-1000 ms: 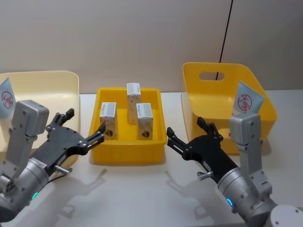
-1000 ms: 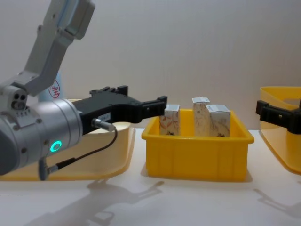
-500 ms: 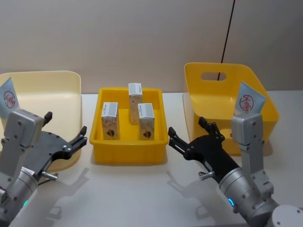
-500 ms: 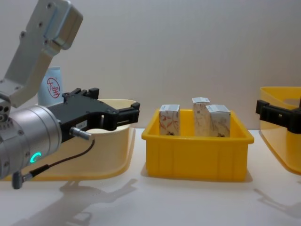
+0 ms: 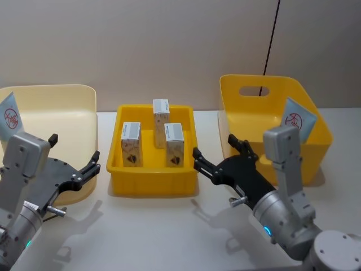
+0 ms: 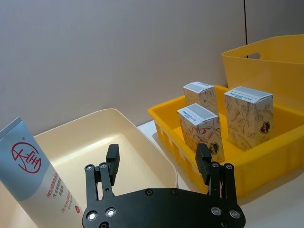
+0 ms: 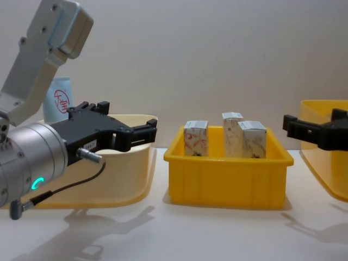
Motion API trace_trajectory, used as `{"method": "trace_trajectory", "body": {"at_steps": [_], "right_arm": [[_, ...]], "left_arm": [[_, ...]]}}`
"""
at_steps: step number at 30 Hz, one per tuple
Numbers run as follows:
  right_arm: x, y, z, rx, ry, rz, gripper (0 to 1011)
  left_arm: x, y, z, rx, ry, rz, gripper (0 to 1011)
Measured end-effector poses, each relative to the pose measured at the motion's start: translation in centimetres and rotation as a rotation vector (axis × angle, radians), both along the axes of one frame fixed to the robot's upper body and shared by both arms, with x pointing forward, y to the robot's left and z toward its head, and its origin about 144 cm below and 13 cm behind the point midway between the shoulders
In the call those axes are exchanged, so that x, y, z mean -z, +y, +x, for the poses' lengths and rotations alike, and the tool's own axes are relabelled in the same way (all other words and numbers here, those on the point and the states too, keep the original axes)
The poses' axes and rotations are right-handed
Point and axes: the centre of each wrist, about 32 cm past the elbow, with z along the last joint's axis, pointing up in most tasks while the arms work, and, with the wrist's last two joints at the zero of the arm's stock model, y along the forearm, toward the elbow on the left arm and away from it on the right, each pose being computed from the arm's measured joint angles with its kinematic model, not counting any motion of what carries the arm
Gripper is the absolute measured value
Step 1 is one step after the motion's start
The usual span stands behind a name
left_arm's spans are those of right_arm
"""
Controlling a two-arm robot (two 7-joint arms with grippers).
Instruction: Bimanual collaborative sorting of washing and personal care products
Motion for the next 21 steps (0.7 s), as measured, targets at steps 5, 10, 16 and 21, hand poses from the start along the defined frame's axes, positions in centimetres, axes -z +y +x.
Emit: {"method": "trace_trajectory", "body": {"at_steps": [5,10,16,21], "right_arm": [[-0.2,0.3,0.9,-0.007,0.008,-0.017,1001],[-0.5,0.8,1.9,-0.014,0.020,-0.038,1001],[-1.0,1.9,3.1,-0.024,0.041,-0.068,1001],[-1.2,2.6,3.8,-0.024,0.054,-0.080,1001]], "left_arm": [[0.0,0.0,0.0,0.000,0.000,0.000,1000],[0.0,0.0,0.0,0.000,0.000,0.000,1000],[0.0,0.0,0.0,0.001,0.000,0.000,1000],[0.0,0.0,0.0,0.001,0.000,0.000,1000]]}}
